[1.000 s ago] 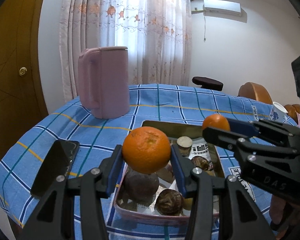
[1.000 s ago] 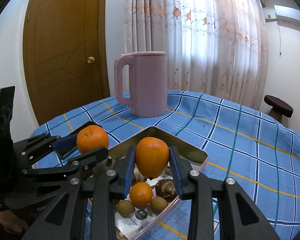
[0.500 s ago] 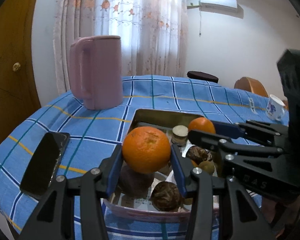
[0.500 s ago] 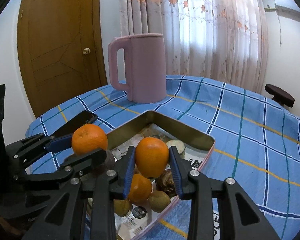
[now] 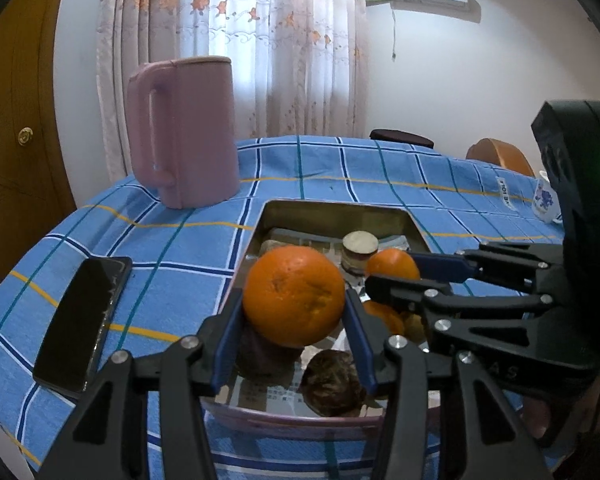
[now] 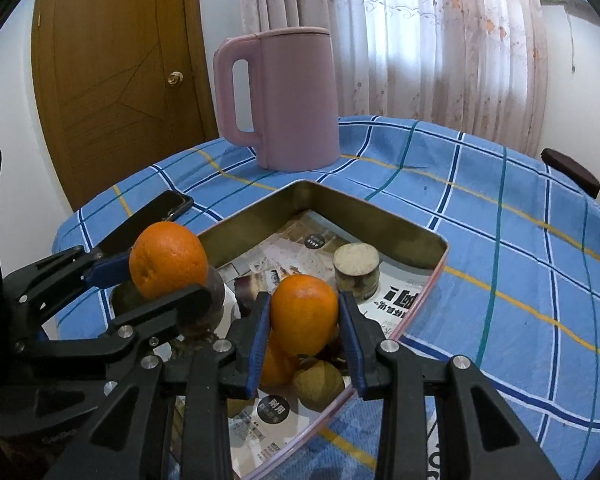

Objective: Organize fruits

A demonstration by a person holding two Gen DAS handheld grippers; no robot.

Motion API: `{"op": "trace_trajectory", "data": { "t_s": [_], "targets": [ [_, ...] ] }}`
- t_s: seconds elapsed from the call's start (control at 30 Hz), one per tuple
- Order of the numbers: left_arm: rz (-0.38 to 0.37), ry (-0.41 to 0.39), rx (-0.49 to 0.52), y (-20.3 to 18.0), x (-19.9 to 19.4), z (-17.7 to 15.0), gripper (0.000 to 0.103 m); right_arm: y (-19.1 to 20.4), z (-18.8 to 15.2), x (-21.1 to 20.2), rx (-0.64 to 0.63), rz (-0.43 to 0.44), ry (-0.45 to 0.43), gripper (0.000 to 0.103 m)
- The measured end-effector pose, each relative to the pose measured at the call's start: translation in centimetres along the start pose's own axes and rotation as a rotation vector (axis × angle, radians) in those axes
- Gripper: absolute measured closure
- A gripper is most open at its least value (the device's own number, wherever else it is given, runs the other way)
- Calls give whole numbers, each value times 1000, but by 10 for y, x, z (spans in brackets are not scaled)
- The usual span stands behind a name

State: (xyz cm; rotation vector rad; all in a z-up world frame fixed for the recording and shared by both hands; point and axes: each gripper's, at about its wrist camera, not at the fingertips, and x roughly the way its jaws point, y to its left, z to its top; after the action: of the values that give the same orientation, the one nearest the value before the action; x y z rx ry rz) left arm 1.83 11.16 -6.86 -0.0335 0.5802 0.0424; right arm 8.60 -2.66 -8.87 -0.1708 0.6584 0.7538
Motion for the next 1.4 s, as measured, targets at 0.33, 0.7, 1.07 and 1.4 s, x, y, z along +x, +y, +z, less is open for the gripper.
{"op": "trace_trajectory", "data": {
  "t_s": [0.33, 0.7, 1.07, 1.4],
  "targets": [
    [-9, -25, -35, 6, -18, 4, 23, -7, 2, -15, 12, -4, -31, 40],
    [-40, -141, -16, -9, -61, 15, 2, -4, 0, -74, -10, -85, -129, 30],
    [-40, -169, -16, -15, -71, 15, 0, -23, -8, -113, 56, -150, -202, 28],
    [-33, -165, -13, -19, -70, 14, 0, -21, -12, -118, 60, -163, -214, 25]
  ]
}}
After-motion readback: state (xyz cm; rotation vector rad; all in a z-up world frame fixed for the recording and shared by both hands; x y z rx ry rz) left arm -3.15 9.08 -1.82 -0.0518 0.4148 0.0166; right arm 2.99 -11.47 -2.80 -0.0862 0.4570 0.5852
